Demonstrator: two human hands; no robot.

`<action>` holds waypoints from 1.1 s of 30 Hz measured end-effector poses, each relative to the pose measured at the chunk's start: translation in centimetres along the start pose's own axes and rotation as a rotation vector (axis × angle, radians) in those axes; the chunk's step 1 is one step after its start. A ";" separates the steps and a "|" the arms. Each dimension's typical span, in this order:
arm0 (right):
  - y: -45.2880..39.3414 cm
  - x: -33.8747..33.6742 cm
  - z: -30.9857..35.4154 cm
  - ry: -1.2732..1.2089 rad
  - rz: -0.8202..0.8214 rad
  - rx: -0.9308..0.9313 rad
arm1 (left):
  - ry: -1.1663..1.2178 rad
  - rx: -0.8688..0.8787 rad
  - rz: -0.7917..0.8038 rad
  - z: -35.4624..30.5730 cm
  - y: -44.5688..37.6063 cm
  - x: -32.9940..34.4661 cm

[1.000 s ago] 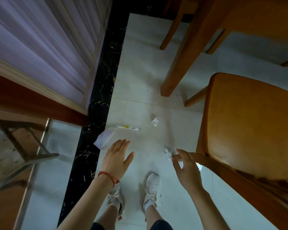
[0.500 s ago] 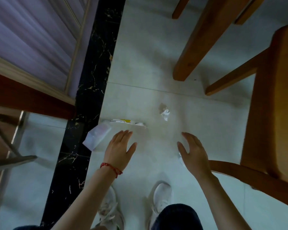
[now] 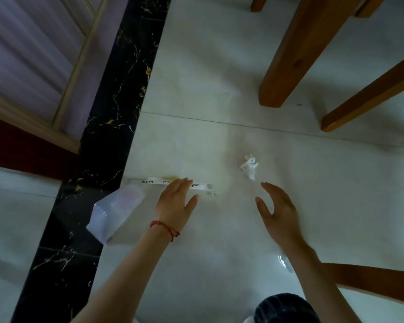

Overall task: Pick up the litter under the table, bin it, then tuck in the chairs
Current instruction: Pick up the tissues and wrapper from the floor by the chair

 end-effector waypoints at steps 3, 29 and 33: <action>-1.4 0.8 -1.2 0.025 -0.012 -0.001 | 0.006 0.022 -0.012 0.5 -1.9 1.0; -3.0 0.8 -1.4 -0.031 -0.097 -0.055 | 0.196 0.093 -0.311 -0.1 -4.2 -2.1; -4.5 0.5 -0.5 -0.017 -0.120 -0.103 | 0.415 0.102 -0.424 -0.9 -3.9 -5.0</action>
Point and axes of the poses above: each hand's wrist, its own y-axis away from the middle knuckle, its own x-axis out of the palm, z = x × y, the point moved 10 cm from there along -y, towards the middle knuckle, and after that the axes turned 12 degrees about z, right-handed, at the moved point
